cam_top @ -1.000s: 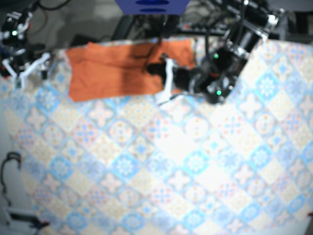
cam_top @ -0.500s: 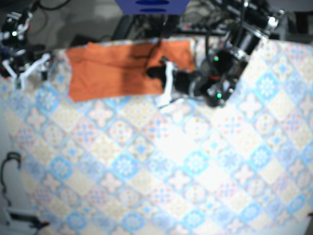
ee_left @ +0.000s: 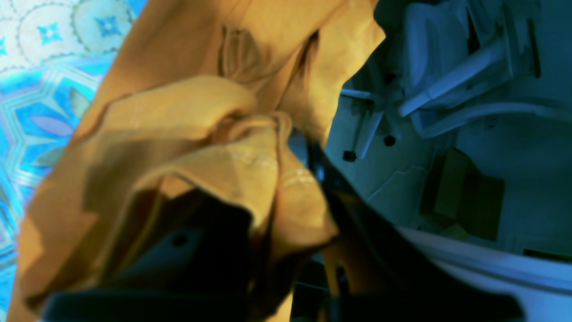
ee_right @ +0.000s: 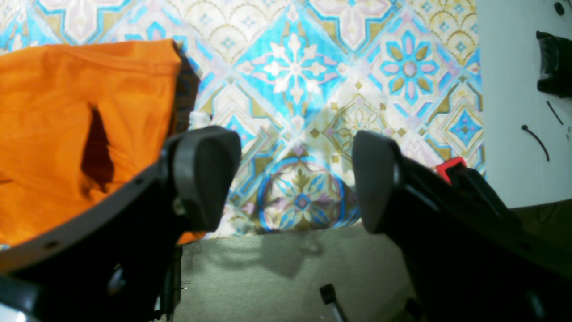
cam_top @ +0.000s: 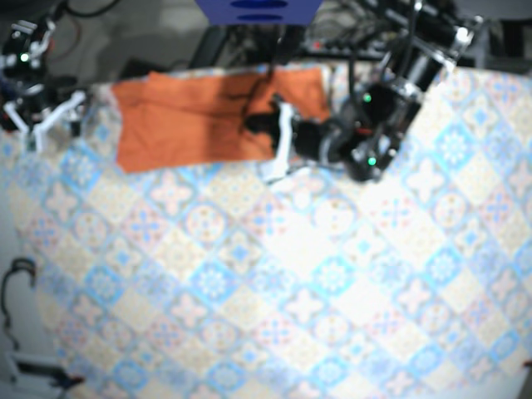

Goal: Fold the T-shirt properly
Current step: 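Fold the held strip end toward the strip's middle with the left gripper, then press the folded end onto the strip and open the left gripper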

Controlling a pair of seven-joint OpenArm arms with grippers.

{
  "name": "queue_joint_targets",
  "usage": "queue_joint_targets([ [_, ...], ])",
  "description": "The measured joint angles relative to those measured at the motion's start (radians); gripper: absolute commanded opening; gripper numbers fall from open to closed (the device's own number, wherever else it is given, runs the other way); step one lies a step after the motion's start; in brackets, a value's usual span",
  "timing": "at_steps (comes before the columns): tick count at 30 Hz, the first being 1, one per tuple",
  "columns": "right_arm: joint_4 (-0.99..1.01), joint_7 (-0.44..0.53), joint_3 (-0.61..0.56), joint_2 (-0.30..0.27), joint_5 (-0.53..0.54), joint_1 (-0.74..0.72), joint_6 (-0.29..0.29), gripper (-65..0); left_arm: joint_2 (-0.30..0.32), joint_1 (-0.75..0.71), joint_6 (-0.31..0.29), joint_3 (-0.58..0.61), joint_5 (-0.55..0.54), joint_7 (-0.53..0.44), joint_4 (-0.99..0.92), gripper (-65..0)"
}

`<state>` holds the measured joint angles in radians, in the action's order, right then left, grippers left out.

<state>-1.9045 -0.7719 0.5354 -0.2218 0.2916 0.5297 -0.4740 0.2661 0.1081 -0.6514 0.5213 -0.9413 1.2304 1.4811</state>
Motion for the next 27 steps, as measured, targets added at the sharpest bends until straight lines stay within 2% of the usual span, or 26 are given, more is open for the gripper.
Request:
queue_joint_targets([
  [10, 0.000, 0.000, 0.000, 0.000, 0.000, 0.000, 0.000, -23.0, -0.002, 0.005, 0.000, 0.000, 0.000, 0.000, -0.002, -65.0],
  [12, 0.000, 0.000, 0.000, 0.000, 0.000, 0.000, 0.000, -23.0, -0.003, 0.005, 0.014, 0.000, 0.000, 0.000, -0.002, -63.0],
  [15, 0.000, 0.000, 0.000, 0.000, 0.000, 0.000, 0.000, -22.9, -0.006, 0.005, 0.030, 0.000, 0.000, -0.004, -0.002, -55.8],
  [24, 0.001, 0.000, 0.000, 0.021, 0.000, 0.000, 0.000, -22.9, -0.029, 0.005, 0.034, 0.004, 0.004, -0.007, -0.004, -26.5],
  [27, 0.001, 0.000, 0.000, 0.040, 0.000, -0.001, 0.000, -22.9, -0.042, 0.005, 0.034, 0.004, 0.007, -0.007, -0.006, -19.3],
])
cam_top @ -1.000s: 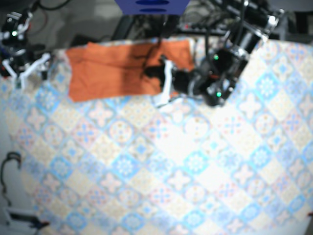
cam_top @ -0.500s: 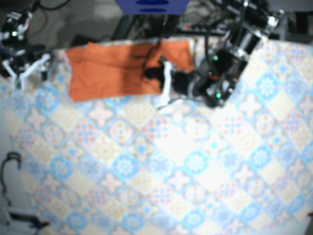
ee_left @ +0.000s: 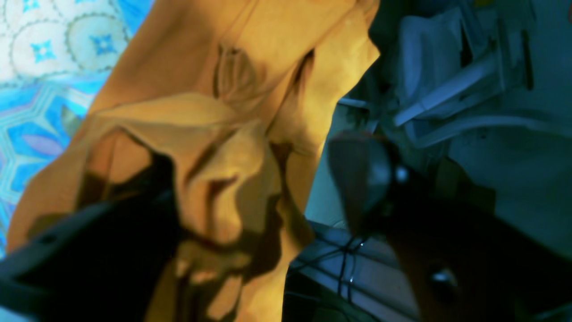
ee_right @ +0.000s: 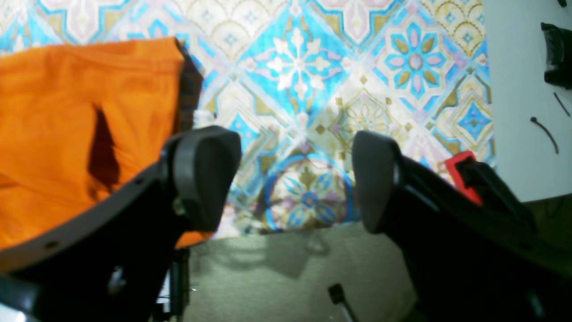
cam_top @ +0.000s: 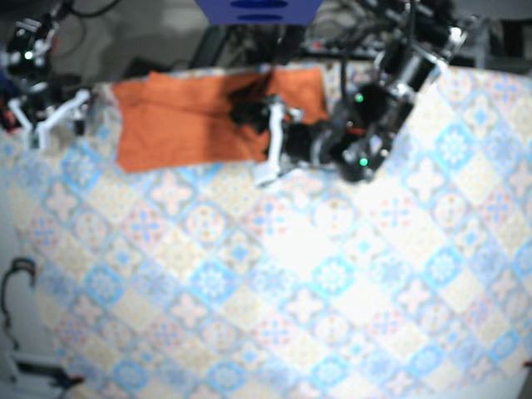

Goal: Fold the T-shirt properly
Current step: 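Press the folded end onto the strip and open the left gripper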

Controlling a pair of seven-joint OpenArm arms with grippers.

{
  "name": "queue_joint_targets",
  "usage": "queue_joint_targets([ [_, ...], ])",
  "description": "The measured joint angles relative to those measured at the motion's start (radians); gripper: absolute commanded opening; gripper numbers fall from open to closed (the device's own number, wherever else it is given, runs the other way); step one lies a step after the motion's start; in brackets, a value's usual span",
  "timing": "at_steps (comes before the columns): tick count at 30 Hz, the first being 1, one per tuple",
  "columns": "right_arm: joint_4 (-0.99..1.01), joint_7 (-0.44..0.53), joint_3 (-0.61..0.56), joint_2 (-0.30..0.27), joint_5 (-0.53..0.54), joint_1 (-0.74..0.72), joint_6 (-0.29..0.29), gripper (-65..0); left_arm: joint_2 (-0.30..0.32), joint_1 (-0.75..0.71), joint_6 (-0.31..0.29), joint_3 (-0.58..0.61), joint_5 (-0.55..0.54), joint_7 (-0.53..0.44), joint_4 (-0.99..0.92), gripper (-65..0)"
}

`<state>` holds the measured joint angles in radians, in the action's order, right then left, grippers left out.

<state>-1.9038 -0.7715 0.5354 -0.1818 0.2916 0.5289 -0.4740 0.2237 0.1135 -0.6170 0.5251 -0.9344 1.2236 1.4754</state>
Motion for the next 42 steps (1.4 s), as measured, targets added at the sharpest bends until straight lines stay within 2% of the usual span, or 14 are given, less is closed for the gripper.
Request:
queue_joint_targets([
  [3, 0.000, -0.003, -0.002, 0.006, 0.000, 0.001, 0.000, -22.9, -0.014, 0.000, 0.000, 0.003, -0.001, 0.000, 0.000, -16.8],
  [10, 0.000, 0.000, -0.002, 0.004, 0.000, 0.001, 0.000, -22.9, -0.081, 0.000, 0.000, 0.003, 0.000, 0.000, -0.069, -17.0],
  [19, 0.000, 0.001, -0.002, 0.004, 0.000, 0.003, 0.000, -22.9, -0.101, 0.032, 0.000, 0.005, 0.000, 0.000, -0.136, -17.0],
  [29, 0.000, 0.000, -0.002, 0.003, 0.000, 0.003, 0.000, -22.9, -0.133, 0.097, -0.001, 0.126, -0.001, -0.001, -0.187, -16.7],
  [33, 0.000, 0.001, -0.038, 0.002, 0.000, 0.002, 0.004, -22.9, -0.149, 0.132, -0.002, 0.204, -0.001, -0.001, -0.189, -16.8],
  [35, 0.000, 0.006, -0.051, 0.005, 0.000, 0.000, -0.003, -22.9, -0.151, 0.154, -0.003, 0.248, -0.006, -0.037, -0.189, -16.8],
  [39, 0.000, 0.024, -0.070, 0.004, 0.000, 0.000, 0.000, -22.9, -0.149, 0.183, -0.003, 0.332, 0.000, -0.049, -0.189, -16.9],
  [42, 0.000, 0.026, -0.071, 0.004, 0.000, 0.000, 0.000, -22.9, -0.151, 0.182, -0.003, 0.350, -0.005, -0.053, -0.189, -16.9],
])
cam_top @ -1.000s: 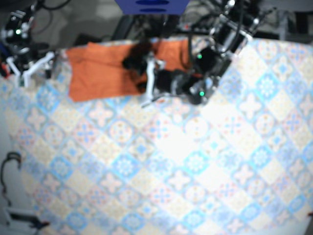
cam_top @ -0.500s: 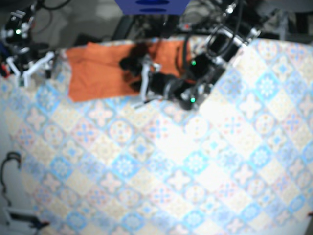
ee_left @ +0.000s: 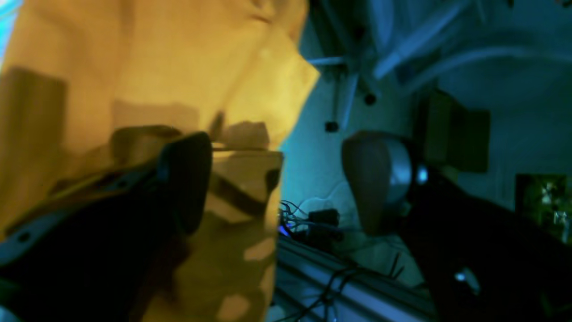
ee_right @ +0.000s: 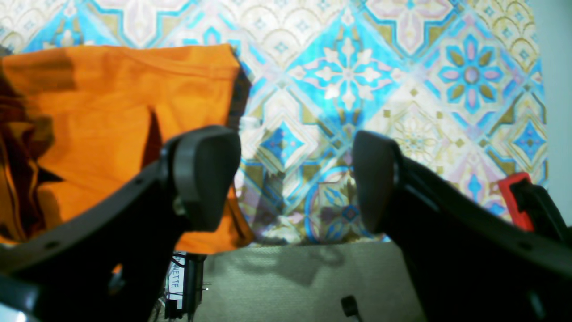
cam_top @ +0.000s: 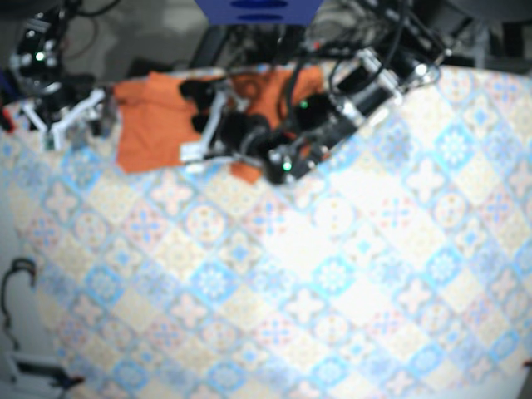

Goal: Fold the T-shirt properly
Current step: 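Press the folded end onto the strip and open the left gripper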

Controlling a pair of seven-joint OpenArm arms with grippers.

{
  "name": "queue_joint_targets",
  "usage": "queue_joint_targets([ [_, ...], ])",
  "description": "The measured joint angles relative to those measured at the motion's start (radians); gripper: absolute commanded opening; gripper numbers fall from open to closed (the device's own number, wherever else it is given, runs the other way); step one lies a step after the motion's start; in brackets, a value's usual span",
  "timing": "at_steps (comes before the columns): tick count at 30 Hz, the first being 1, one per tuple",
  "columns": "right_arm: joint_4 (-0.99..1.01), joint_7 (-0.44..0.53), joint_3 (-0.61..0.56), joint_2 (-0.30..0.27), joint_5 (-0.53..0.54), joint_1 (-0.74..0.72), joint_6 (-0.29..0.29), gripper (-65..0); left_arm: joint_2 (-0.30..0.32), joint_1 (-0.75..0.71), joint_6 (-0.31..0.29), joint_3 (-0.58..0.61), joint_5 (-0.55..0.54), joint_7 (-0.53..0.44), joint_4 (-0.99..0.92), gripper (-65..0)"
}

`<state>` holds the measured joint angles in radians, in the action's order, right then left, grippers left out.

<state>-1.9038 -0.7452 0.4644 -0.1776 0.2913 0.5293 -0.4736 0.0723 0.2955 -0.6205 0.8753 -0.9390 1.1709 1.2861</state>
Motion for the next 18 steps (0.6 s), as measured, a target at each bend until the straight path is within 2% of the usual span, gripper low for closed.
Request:
queue_joint_targets([
  [9, 0.000, 0.000, 0.000, 0.000, 0.000, 0.000, 0.000, -22.9, 0.011, 0.068, 0.001, -0.028, -0.003, -0.008, 0.026, -17.0],
  [13, 0.001, 0.000, 0.000, 0.003, -0.001, 0.000, 0.000, -22.9, 0.074, 0.073, 0.000, -0.097, -0.034, 0.000, 0.120, -17.0],
  [18, 0.001, 0.000, 0.005, 0.043, 0.000, 0.000, -0.001, -22.9, 0.172, 0.069, 0.003, -0.151, -0.123, 0.020, 0.166, -18.3],
])
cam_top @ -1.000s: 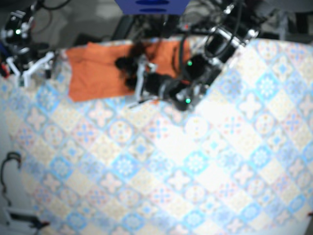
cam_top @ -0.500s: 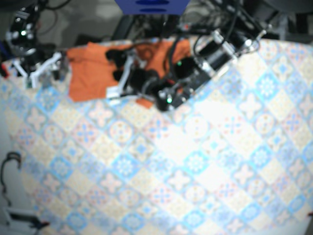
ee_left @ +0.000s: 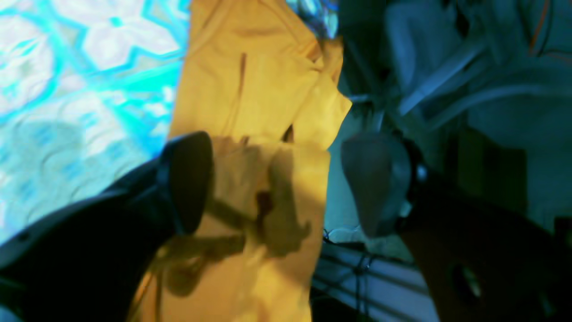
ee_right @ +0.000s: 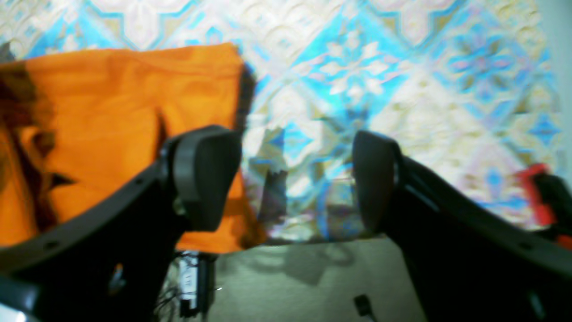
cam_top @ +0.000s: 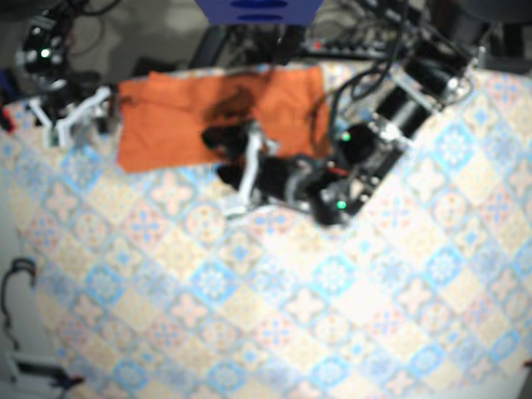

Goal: Fold the T-shirt properly
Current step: 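Press the folded end onto the strip and open the left gripper, then move the left gripper back to the folded end of the strip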

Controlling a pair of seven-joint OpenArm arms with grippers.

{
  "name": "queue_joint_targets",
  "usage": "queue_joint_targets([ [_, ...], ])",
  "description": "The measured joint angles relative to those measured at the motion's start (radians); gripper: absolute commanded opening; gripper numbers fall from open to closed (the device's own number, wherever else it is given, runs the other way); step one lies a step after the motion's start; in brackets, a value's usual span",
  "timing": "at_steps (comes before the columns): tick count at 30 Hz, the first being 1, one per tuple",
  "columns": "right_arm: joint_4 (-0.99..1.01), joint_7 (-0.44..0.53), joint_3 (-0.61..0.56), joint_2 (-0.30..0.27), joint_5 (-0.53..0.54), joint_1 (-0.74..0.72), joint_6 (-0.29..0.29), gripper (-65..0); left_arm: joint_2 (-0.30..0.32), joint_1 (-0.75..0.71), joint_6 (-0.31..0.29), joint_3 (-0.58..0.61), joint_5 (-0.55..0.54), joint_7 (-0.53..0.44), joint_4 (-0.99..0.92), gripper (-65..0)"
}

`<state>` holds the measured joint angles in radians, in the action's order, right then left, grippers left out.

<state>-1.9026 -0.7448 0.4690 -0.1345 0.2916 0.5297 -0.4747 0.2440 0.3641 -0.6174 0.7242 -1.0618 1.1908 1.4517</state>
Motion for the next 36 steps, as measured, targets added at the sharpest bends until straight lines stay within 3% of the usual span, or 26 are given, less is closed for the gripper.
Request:
queue_joint_targets([
  [2, 0.000, 0.000, 0.000, -0.003, -0.001, 0.000, 0.002, -22.9, 0.055, -0.013, 0.000, -0.005, -0.005, -0.008, 0.025, -22.5],
  [5, 0.000, 0.005, 0.000, -0.004, 0.000, -0.002, 0.005, -22.9, 0.120, -0.044, 0.000, -0.006, 0.009, -0.001, 0.036, -34.7],
  [9, 0.000, 0.000, 0.000, -0.002, 0.000, 0.000, 0.001, -22.9, 0.136, -0.088, 0.000, 0.000, 0.024, 0.006, 0.037, -52.8],
  [12, 0.000, 0.000, 0.000, -0.004, 0.000, 0.000, 0.001, -22.9, 0.135, -0.108, 0.000, 0.000, 0.119, -0.003, 0.038, -63.9],
  [15, 0.000, 0.000, 0.000, -0.003, 0.000, 0.000, 0.001, -22.9, 0.113, -0.119, 0.000, -0.002, 0.235, 0.001, 0.034, -65.0],
  [21, 0.000, 0.000, 0.000, -0.005, 0.000, 0.000, 0.005, -22.9, -0.007, -0.114, 0.000, 0.001, 0.370, -0.006, -0.066, -65.0],
  [36, 0.001, 0.000, 0.000, -0.002, 0.000, 0.000, 0.004, -22.9, -0.150, -0.112, 0.000, -0.002, 0.660, -0.005, -0.150, -65.0],
])
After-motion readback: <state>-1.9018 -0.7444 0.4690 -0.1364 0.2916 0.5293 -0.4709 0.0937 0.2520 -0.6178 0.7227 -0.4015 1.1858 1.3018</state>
